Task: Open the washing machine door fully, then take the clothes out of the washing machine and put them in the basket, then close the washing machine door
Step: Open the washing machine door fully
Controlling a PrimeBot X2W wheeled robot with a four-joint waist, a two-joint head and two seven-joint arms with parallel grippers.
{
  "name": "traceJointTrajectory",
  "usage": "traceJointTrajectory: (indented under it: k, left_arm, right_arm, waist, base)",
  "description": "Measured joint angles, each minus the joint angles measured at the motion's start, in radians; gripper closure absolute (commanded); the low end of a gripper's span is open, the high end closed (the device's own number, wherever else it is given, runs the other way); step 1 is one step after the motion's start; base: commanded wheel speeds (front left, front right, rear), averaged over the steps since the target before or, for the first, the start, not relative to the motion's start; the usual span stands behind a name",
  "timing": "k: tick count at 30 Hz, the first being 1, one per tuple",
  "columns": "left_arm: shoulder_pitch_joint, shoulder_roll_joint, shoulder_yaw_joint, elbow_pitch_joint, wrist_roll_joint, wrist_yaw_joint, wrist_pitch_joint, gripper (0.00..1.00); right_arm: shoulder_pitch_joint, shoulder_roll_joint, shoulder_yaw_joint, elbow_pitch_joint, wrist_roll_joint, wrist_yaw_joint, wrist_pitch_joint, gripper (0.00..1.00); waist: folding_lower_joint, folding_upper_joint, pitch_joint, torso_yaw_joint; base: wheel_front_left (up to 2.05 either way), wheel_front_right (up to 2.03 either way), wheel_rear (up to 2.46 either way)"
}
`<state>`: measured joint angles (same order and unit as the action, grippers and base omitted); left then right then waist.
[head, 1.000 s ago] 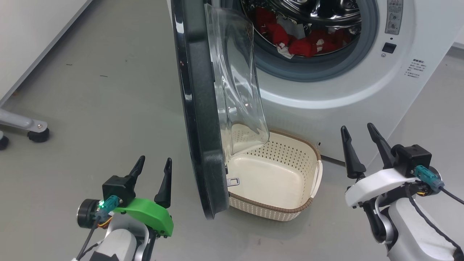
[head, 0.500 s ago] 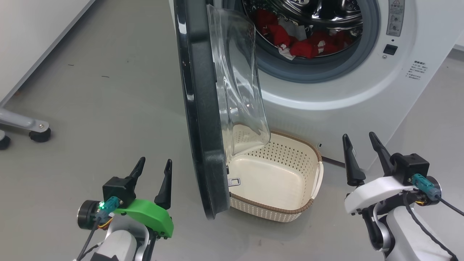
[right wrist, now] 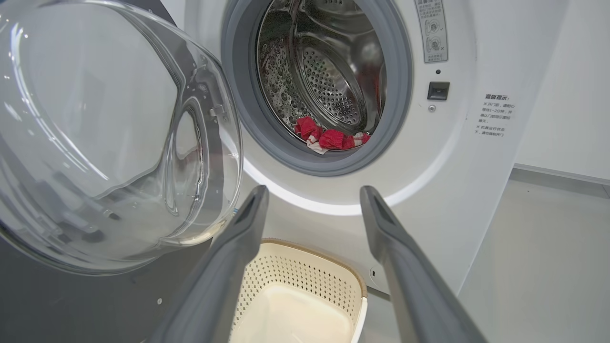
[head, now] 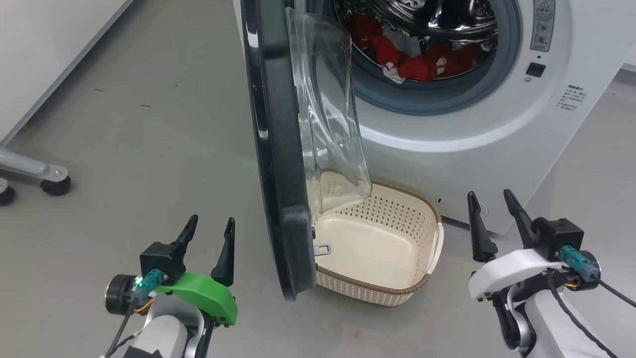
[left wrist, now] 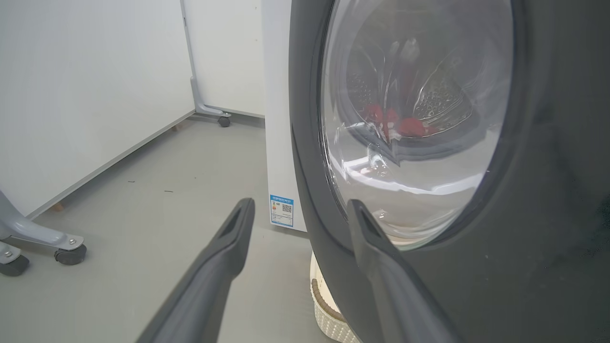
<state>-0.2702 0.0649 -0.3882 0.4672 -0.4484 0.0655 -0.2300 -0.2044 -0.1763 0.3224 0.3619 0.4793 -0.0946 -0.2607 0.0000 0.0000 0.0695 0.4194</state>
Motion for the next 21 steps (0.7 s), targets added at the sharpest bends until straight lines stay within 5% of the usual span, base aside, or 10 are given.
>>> traceJointTrajectory:
  k: [4, 5, 6, 21]
  left_arm:
    - [0.000, 0.001, 0.001, -0.006, 0.000, 0.001, 0.000, 0.02]
    - [0.000, 0.002, 0.002, -0.008, 0.000, 0.001, 0.000, 0.58]
    - [0.000, 0.002, 0.002, -0.010, 0.000, 0.001, 0.000, 0.95]
    - [-0.004, 0.009, 0.054, -0.136, 0.011, 0.019, -0.015, 1.00]
  right_arm:
    - [0.009, 0.013, -0.010, 0.006, -0.008, 0.006, 0.000, 0.00]
    - [0.009, 0.014, -0.012, 0.008, -0.009, 0.006, 0.000, 0.00]
    - [0.009, 0.015, -0.014, 0.010, -0.009, 0.006, 0.000, 0.00]
    - [0.023, 0.034, -0.043, 0.023, -0.046, 0.032, 0.000, 0.00]
  waist:
    - [0.0000, 0.0000, -0.001, 0.000]
    - [0.0000, 0.0000, -0.001, 0.000]
    - [0.0000, 0.0000, -0.002, 0.000]
    - [0.0000, 0.0000, -0.008, 0.009]
  base:
    - [0.00, 0.00, 0.00]
    - [0.00, 0.00, 0.00]
    - [0.00, 0.00, 0.00]
    - [0.00, 0.00, 0.00]
